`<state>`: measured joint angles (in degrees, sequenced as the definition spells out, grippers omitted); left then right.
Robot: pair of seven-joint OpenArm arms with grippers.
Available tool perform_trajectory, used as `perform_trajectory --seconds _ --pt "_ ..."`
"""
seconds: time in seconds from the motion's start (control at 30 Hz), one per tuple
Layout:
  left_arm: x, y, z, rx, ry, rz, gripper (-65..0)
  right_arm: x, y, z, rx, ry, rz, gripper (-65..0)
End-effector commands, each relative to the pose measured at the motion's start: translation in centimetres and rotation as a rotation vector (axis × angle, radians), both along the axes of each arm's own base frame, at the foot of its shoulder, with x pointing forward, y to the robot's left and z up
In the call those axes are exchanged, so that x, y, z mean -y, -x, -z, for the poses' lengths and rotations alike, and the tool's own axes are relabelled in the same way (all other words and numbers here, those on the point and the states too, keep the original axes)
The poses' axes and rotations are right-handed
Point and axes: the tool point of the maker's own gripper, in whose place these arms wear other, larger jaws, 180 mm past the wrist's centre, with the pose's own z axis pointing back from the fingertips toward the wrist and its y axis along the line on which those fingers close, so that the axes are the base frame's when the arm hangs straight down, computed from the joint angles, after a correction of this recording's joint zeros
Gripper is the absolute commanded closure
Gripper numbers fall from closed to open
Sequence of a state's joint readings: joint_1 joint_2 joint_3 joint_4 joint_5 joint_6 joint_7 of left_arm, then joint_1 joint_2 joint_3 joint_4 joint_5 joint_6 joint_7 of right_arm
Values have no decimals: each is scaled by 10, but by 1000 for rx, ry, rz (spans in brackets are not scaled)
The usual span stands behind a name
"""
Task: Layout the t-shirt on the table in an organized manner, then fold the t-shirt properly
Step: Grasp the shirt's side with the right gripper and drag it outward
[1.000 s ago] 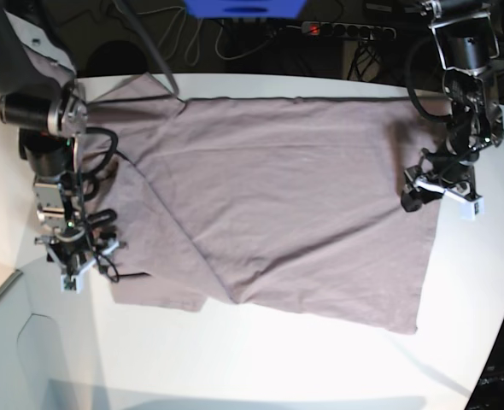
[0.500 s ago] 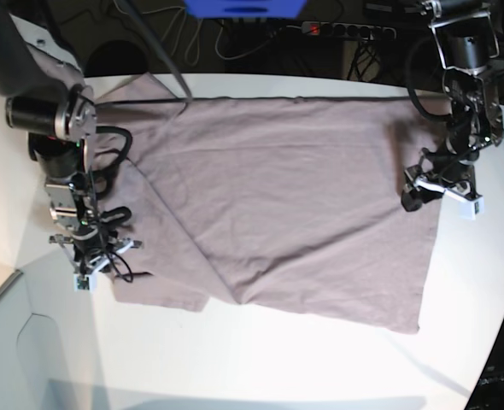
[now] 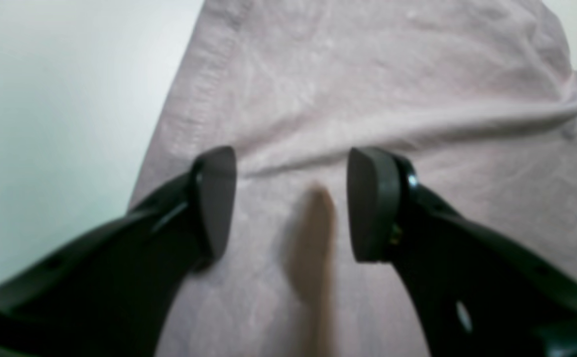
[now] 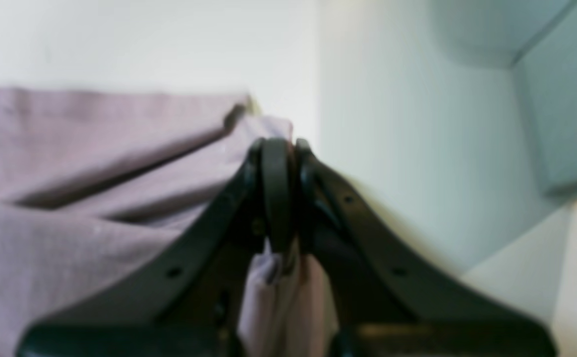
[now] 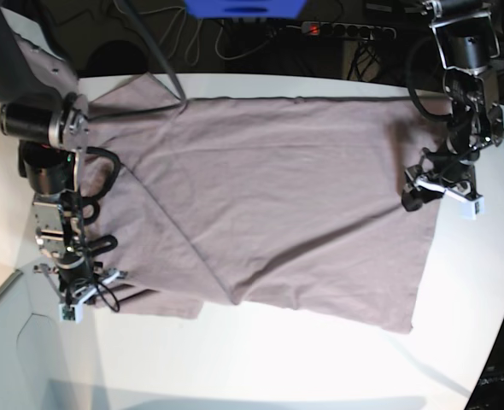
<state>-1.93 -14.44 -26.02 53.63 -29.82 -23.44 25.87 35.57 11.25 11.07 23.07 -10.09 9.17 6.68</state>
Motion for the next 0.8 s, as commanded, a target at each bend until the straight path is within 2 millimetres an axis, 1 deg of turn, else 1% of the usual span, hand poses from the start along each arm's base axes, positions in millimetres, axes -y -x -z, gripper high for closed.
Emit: perform_trajectory --seconds 0.0,0.03,0.13,0.23,0.27,0.37,0.57,0.77 --pt "-7 23 21 -135 -38 8 -362 6 -17 -27 75 9 7 0" --pt "-7 23 21 -135 -38 8 -362 6 -18 -28 78 9 6 0" --pt "-7 23 21 -135 -38 8 -362 9 -26 -41 108 15 26 0" --pt "-7 24 21 -136 -38 8 -362 29 -28 -51 135 19 121 0" --pt "-7 24 21 -136 -38 8 -362 32 -32 -57 149 16 137 0" --pt "-7 24 21 -136 -38 8 -362 32 -37 -65 165 7 140 0" --pt "-7 25 22 -138 -38 8 -362 32 -39 -68 169 8 138 0" --pt "-7 25 22 -138 -38 8 -362 33 -53 -90 210 9 138 0"
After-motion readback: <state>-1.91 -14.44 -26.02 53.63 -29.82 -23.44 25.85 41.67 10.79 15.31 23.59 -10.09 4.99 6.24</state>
